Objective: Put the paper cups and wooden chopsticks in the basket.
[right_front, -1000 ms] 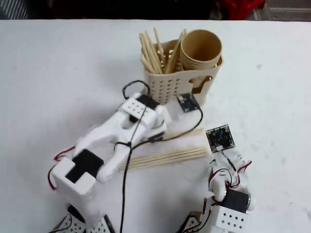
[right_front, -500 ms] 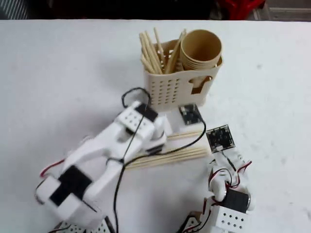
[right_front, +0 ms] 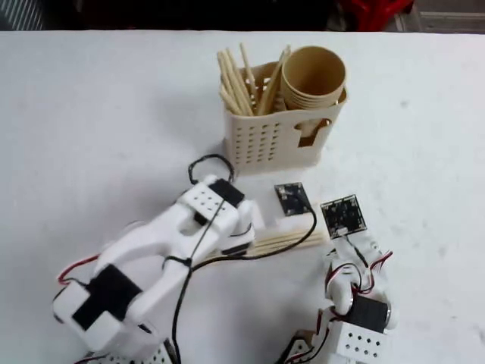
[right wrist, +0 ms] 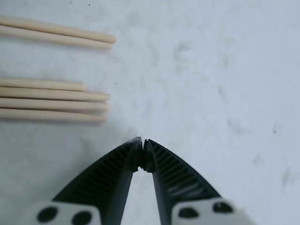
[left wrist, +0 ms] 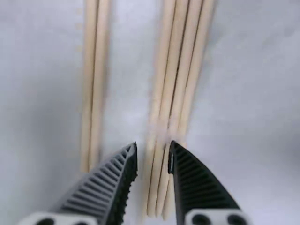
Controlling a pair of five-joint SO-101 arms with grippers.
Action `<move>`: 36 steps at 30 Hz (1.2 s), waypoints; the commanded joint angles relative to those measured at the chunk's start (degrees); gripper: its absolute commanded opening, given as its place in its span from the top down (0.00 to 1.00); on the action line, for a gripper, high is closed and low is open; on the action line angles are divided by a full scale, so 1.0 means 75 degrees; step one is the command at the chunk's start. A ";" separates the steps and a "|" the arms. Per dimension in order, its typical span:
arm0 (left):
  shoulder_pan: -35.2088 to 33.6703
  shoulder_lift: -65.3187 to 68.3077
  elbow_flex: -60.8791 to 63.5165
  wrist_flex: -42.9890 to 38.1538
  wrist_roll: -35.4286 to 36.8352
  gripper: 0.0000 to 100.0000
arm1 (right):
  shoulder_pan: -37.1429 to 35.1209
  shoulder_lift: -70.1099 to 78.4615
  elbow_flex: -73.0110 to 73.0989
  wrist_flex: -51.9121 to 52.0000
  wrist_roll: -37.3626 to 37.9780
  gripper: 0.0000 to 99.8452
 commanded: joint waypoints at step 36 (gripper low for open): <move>0.0205 -0.1459 0.0340 0.0399 -0.0633 0.91 | 0.0029 0.0041 0.0070 -0.0076 -0.0012 0.98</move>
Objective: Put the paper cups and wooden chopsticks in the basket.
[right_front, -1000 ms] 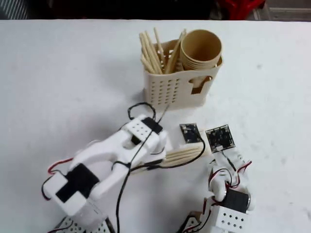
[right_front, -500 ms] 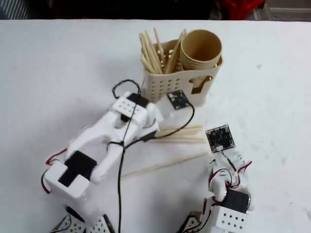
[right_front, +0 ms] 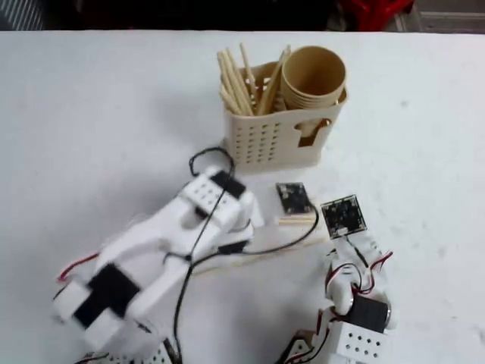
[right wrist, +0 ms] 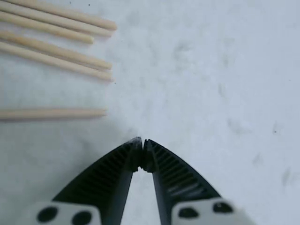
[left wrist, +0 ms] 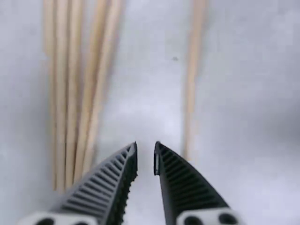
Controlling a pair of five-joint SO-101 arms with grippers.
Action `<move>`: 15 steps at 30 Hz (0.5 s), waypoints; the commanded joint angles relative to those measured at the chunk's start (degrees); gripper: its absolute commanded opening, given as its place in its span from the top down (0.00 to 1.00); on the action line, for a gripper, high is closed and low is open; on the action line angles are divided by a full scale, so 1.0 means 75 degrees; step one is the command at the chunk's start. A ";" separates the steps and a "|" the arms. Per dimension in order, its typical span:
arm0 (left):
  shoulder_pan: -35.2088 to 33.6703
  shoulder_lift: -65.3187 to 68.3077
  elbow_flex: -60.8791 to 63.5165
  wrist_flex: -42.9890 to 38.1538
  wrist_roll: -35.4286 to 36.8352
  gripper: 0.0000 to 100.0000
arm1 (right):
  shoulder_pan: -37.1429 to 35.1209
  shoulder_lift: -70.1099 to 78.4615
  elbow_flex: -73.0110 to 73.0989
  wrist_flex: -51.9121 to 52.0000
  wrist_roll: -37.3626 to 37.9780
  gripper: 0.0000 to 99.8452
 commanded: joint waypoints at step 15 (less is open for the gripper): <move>0.0416 -0.0217 0.0164 -0.0399 0.0645 0.81 | 0.0029 0.0041 0.0070 -0.0076 -0.0012 0.98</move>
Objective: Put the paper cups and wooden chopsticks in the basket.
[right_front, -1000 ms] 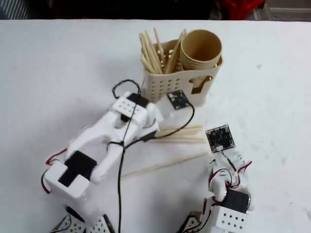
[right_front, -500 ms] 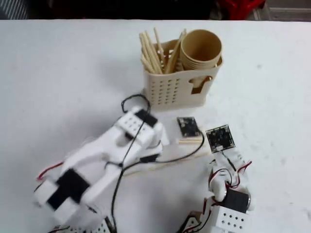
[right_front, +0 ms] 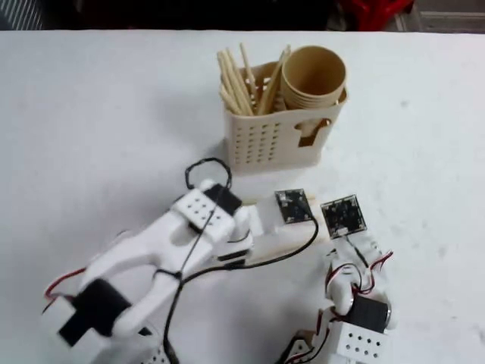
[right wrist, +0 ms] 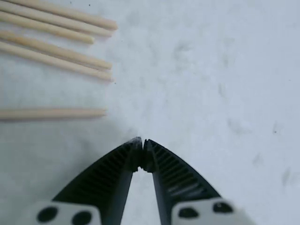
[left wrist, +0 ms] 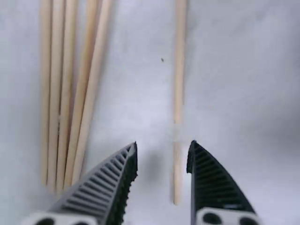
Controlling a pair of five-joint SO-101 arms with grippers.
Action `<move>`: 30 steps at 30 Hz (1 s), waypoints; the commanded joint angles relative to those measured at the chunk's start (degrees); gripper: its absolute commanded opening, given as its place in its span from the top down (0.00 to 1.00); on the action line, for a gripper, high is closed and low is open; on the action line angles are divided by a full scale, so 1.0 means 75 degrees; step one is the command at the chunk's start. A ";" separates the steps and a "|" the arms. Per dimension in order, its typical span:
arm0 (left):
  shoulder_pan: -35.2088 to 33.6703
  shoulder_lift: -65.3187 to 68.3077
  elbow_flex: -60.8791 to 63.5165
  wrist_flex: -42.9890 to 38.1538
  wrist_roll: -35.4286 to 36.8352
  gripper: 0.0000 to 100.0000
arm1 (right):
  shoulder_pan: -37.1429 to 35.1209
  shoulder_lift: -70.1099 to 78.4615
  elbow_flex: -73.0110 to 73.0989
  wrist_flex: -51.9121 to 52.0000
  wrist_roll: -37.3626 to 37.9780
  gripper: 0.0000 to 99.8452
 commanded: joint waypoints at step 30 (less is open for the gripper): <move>-0.1295 0.2210 -0.2204 -0.0563 0.0188 0.86 | 0.0029 0.0041 0.0070 -0.0076 -0.0012 0.98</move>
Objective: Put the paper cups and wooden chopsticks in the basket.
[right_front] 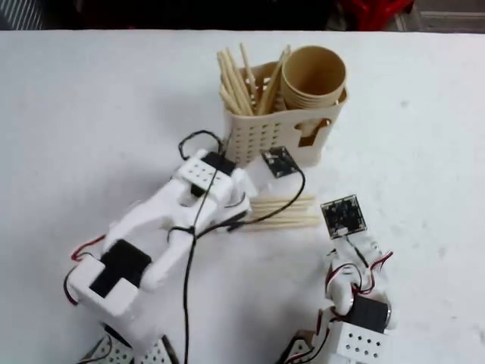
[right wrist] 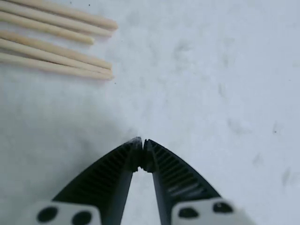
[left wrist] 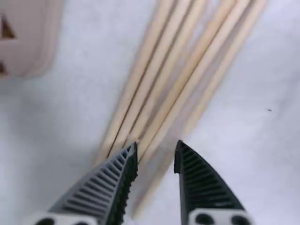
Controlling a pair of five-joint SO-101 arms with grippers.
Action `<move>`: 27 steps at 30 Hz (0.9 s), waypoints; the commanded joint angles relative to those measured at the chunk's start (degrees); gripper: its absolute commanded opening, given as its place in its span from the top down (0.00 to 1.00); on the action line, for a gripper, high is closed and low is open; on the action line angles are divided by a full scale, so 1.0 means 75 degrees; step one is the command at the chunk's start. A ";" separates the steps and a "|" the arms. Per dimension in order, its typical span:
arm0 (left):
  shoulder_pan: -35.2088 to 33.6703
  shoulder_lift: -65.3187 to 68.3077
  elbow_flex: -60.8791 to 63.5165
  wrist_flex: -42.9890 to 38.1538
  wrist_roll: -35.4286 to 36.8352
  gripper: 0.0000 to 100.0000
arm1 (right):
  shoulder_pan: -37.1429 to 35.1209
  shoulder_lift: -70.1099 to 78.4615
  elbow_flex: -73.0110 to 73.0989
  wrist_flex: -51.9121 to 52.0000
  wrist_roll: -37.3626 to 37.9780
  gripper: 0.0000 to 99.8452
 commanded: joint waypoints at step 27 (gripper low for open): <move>0.0240 0.2233 -0.4103 0.0785 -0.0598 0.86 | 0.0029 0.0041 0.0070 -0.0076 -0.0012 0.98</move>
